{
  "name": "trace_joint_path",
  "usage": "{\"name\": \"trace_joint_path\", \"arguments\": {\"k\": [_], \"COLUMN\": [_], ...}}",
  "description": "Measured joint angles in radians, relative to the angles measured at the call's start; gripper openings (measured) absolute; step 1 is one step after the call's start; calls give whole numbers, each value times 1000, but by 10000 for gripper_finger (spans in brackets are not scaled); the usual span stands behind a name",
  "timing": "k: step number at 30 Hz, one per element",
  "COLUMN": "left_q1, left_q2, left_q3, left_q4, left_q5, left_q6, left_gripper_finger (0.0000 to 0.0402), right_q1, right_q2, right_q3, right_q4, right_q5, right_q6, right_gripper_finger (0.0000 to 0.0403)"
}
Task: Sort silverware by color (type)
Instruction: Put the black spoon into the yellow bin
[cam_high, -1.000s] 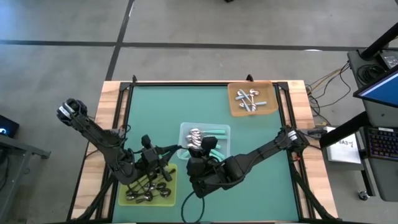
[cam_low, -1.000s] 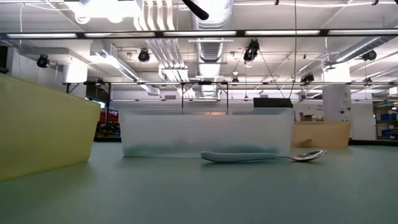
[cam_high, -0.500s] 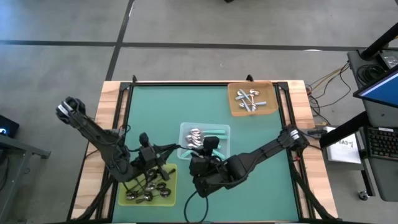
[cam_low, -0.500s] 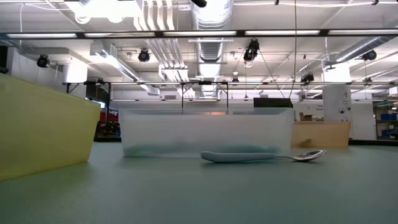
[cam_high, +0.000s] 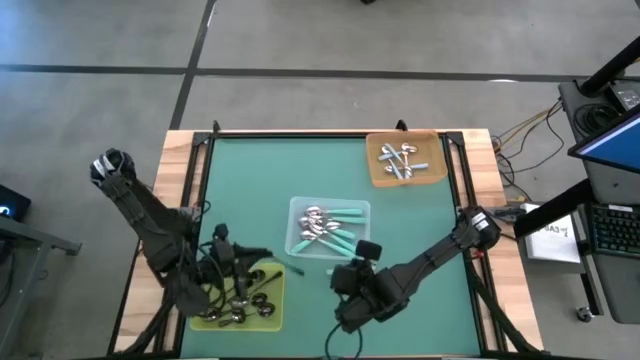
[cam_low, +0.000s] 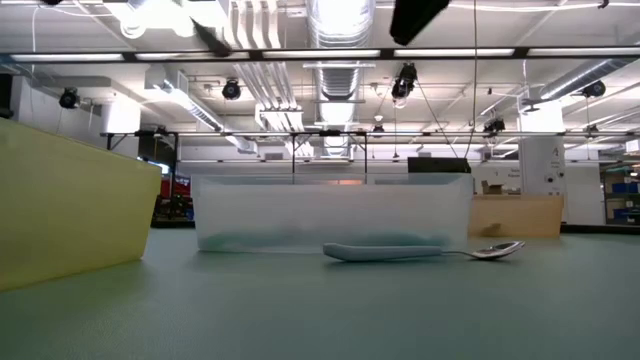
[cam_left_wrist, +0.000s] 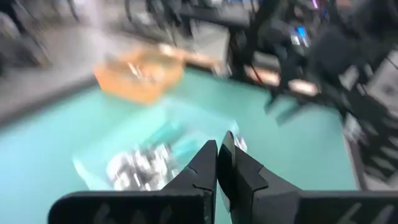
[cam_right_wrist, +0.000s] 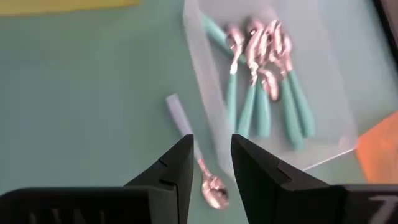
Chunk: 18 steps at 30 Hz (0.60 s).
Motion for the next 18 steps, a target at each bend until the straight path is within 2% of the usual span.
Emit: {"name": "trace_joint_path", "arguments": {"k": [3, 7, 12, 18], "left_q1": [-49, -89, -108, -107], "left_q2": [13, 37, 69, 78], "left_q3": [0, 0, 0, 0], "left_q4": [-131, -216, -274, -342], "left_q5": [93, 226, 376, 540], "left_q6": [-183, -330, -386, -381], "left_gripper_finger": [0, 0, 0, 3], "right_q1": [13, 16, 16, 11], "right_q2": [0, 0, 0, 0], "right_q3": [-50, -136, -257, -326], "right_q4": [22, 90, 217, 253], "right_q5": [-6, 5, -2, -46], "right_q6": [37, 76, 61, 60], "right_gripper_finger": [95, 98, 104, 104]}}
